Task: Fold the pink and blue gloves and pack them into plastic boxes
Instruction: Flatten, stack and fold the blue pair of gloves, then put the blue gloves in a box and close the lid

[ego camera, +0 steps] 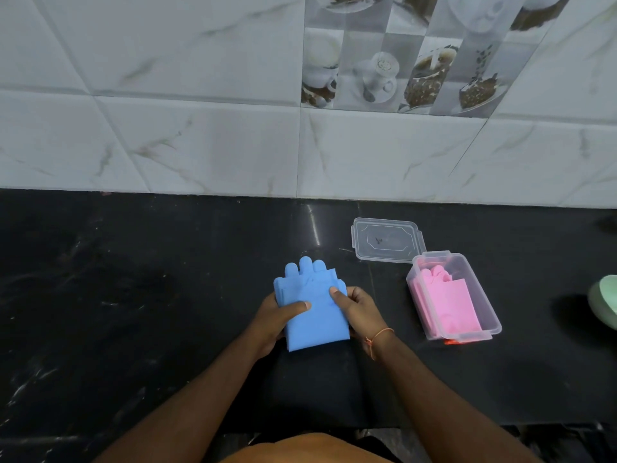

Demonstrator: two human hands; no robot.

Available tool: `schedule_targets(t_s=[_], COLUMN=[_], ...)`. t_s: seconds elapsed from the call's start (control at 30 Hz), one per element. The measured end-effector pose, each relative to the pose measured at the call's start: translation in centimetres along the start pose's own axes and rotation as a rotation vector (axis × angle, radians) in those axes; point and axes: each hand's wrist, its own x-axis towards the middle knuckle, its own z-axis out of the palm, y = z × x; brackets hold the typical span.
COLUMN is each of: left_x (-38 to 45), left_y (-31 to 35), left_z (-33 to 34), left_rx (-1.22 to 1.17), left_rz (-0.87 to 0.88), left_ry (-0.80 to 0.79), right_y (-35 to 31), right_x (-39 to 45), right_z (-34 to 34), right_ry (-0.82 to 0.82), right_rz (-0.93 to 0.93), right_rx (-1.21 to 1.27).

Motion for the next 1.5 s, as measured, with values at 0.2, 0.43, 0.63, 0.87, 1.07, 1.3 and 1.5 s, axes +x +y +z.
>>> schedule_targets(t_s=[0.2, 0.43, 0.63, 0.87, 1.07, 1.3, 1.5], left_x=[0.6, 2.8, 5.4, 7.8, 9.9, 11.6, 12.1], left_y=[0.6, -0.2, -1.1, -2.2, -3.3, -4.6, -5.1], left_z=[3.4, 9.5, 16.6, 24.3, 26.9, 27.4, 27.1], left_rx=[-0.034, -0.036, 0.042, 0.133, 0.338, 0.587, 0.496], left_rz=[-0.009, -0.033, -0.027, 0.041, 0.118, 0.152, 0.045], left_ry=[0.029, 0.126, 0.219, 0.285, 0.333, 0.462, 0.447], right_y=[-1.3, -2.7, -3.6, -4.1, -4.0, -4.3, -3.9], right_x=[-0.5, -0.5, -0.2, 0.8, 1.8, 1.7, 1.3], right_z=[-3.5, -10.2, -18.2, -26.5, -30.4, -30.7, -30.5], right_ry=[-0.127, -0.029, -0.009, 0.137, 0.234, 0.376, 0.435], right_rz=[-0.027, -0.162, -0.198, -0.255, -0.278, -0.289, -0.406], right_rx=[0.076, 0.005, -0.069, -0.206, -0.401, -0.887, -1.038])
